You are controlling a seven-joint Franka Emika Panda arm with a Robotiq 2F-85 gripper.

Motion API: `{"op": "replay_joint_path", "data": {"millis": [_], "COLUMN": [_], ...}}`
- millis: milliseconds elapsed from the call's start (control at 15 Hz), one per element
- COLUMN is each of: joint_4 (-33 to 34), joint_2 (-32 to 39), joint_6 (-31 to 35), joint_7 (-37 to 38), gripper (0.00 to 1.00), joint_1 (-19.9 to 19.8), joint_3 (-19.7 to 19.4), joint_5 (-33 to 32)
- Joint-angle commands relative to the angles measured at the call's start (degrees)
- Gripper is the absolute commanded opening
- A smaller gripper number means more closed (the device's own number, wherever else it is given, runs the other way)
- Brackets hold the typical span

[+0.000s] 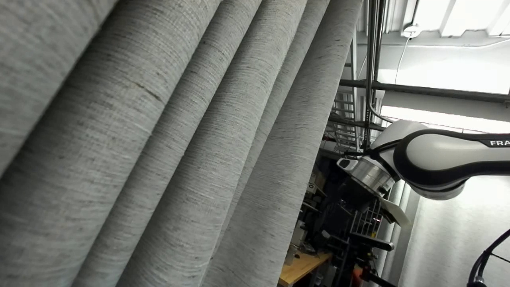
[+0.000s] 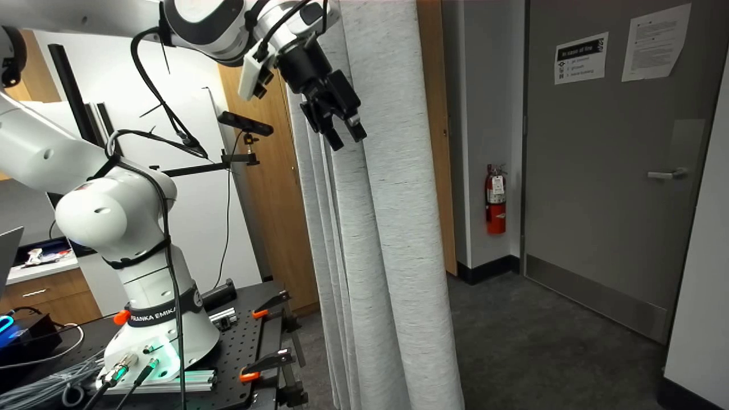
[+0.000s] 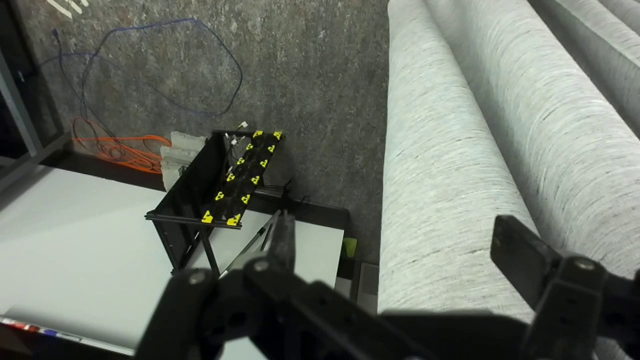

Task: Push the curtain to the left

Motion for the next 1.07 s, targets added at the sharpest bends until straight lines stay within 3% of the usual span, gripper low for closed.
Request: {"op": "replay_joint_path", "data": {"millis": [0,667,1000], "joint_4": [0.1,1.4,2.3], "joint_2": [0.1,2.5,4.2], "joint_6": [-0.1,5.5,16.6], "joint_7": [-0.2,-1.7,-3.7], "gripper": [1.0,1.0,1.0], "joint_1": [-0.3,6.5,8.5], "joint_3": [0.2,-0.6,-0.8], "joint_5": [0.3,8.7,9.3]}}
